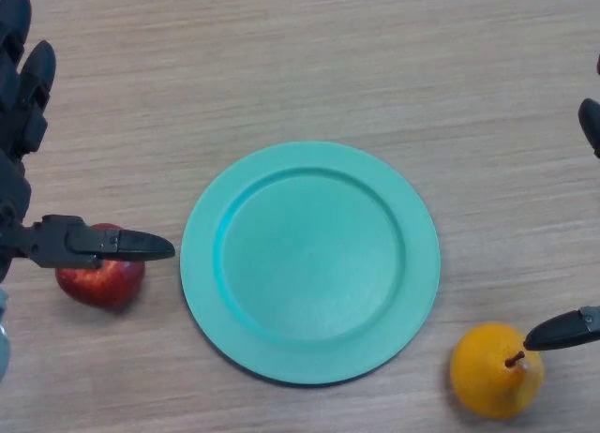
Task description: Pick up the yellow pear and place it on the plate
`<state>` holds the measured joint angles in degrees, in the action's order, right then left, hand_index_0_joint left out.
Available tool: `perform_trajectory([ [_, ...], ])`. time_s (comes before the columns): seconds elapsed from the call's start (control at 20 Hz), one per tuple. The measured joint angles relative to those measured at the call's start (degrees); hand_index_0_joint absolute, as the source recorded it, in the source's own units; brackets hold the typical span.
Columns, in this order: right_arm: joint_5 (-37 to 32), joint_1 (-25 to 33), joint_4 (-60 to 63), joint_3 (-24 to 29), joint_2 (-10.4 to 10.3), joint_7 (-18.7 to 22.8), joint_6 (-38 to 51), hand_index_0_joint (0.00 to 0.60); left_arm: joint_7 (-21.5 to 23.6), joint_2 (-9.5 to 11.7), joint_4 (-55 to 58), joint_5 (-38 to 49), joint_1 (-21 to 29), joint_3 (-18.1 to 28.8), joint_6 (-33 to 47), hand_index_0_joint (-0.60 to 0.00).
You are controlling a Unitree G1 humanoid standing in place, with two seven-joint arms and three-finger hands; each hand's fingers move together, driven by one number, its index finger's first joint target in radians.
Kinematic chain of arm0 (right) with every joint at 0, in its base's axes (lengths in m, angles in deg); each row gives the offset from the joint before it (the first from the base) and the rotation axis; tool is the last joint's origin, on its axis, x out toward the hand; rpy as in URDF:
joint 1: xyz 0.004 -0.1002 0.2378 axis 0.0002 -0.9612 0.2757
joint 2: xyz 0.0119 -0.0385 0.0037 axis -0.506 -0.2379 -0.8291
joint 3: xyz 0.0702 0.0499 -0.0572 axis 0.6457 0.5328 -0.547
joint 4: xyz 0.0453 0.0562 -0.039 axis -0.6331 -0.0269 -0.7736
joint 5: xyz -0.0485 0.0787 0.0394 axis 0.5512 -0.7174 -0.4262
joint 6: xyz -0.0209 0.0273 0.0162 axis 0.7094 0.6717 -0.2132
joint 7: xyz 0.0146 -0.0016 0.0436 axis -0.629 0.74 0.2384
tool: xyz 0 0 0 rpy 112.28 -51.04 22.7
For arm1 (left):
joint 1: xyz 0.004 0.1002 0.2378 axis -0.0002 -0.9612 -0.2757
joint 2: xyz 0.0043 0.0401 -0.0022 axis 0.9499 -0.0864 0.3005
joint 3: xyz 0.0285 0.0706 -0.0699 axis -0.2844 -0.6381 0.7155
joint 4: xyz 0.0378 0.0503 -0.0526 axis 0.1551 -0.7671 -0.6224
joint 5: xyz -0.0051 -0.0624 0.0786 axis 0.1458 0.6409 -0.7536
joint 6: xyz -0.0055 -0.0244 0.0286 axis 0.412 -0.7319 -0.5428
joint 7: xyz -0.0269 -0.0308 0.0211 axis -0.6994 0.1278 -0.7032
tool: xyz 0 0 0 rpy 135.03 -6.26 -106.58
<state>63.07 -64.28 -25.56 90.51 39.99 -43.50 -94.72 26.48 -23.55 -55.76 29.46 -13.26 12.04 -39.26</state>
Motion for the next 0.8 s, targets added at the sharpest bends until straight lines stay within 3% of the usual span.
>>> perform_trajectory([
  [0.5, 0.02, -0.27, 1.01, -0.49, -0.23, -0.28, -0.09, 0.0, 0.0, -0.18, -0.71, 0.01, -0.61, -0.01, 0.01, 0.0],
  [0.65, 2.79, -3.65, 3.29, -2.15, -2.34, -1.52, 3.52, 0.0, 0.01, -0.16, -1.16, 0.02, -0.6, 0.01, 0.01, 0.0],
  [0.8, 2.8, -5.8, 4.28, -2.52, -3.1, -1.36, 5.43, 0.0, 0.01, -0.08, -2.49, -0.02, -0.64, 0.28, 0.05, 0.0],
])
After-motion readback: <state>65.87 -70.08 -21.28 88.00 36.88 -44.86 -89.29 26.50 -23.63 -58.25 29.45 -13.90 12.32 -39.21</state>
